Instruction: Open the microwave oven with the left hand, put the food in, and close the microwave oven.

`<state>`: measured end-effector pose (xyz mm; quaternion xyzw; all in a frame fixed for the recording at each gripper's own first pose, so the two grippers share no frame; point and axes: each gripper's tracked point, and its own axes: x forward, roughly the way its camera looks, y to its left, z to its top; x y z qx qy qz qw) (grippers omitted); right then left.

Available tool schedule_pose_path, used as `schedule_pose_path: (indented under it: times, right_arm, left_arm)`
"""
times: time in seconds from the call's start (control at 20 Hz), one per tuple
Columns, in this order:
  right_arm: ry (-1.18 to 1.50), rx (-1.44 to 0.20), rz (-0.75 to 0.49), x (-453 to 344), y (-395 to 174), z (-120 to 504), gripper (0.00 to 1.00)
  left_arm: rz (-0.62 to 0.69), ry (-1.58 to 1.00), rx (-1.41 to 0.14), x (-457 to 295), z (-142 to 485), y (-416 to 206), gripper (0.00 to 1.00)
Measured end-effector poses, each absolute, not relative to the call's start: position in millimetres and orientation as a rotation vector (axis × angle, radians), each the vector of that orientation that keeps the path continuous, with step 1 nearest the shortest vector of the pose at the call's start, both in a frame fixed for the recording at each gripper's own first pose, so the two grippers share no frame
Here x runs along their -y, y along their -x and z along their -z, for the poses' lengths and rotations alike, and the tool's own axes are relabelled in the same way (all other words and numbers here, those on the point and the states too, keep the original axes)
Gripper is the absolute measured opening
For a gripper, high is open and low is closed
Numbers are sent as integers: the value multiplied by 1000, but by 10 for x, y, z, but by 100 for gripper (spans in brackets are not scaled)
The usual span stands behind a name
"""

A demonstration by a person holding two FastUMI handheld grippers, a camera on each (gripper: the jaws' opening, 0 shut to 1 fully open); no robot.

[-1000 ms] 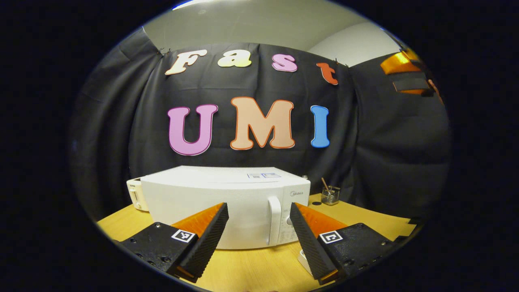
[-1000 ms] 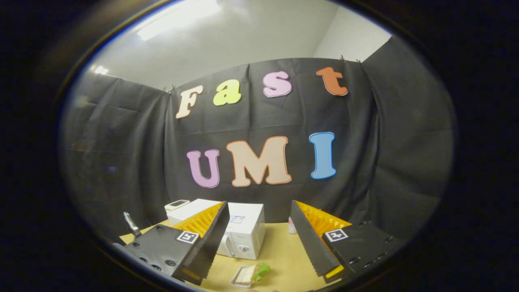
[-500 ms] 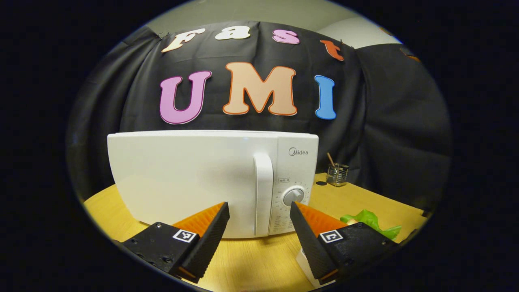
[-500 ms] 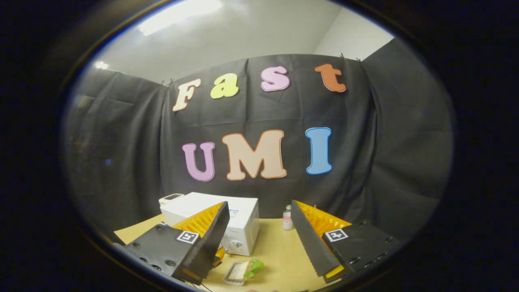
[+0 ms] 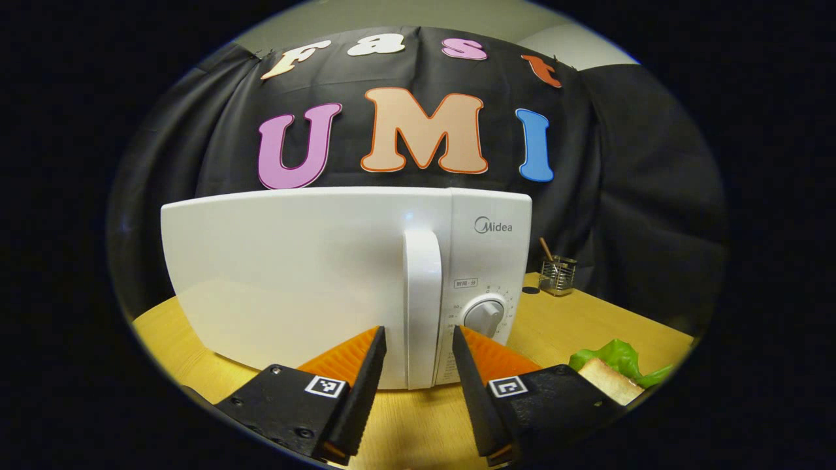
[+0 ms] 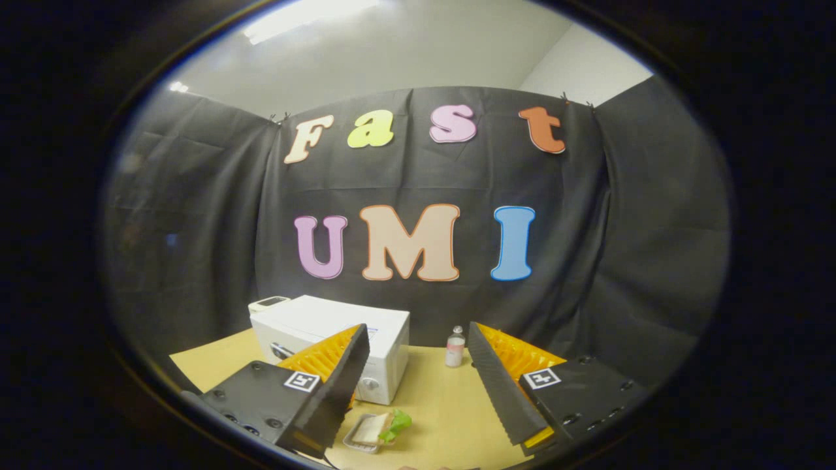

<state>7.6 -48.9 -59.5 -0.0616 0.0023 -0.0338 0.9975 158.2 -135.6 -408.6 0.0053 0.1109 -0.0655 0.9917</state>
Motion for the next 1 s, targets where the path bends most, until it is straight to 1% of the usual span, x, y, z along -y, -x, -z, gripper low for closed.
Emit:
schedule_pose_path:
  times: [0.05,0.1,0.15,0.2,0.25,0.3,0.5,0.7,0.95,1.0]
  right_arm:
    - [125,-2,71,490,-58,601,92]
    - [126,0,72,481,-43,601,96]
    - [127,4,71,465,-36,607,96]
    - [130,7,70,447,-30,610,96]
    - [134,10,68,441,-23,619,96]
    - [137,10,64,429,-13,633,92]
    - [116,-4,31,331,27,713,93]
    - [108,0,25,326,16,735,92]
    - [88,-9,30,352,26,803,92]
    - [84,-11,29,354,26,814,92]
  left_arm:
    - [136,-19,-229,1378,4102,-1589,62]
    - [124,-32,-231,1365,4113,-1599,51]
    - [100,-47,-220,1313,4098,-1641,45]
    - [95,-41,-218,1301,4089,-1627,34]
    - [90,-38,-220,1302,4095,-1646,29]
    - [91,-35,-221,1304,4087,-1637,29]
    - [120,-18,-220,1321,4106,-1627,26]
    - [146,-4,-217,1329,4112,-1625,26]
    - [155,12,-221,1311,4087,-1622,15]
    - [151,22,-220,1309,4082,-1618,14]
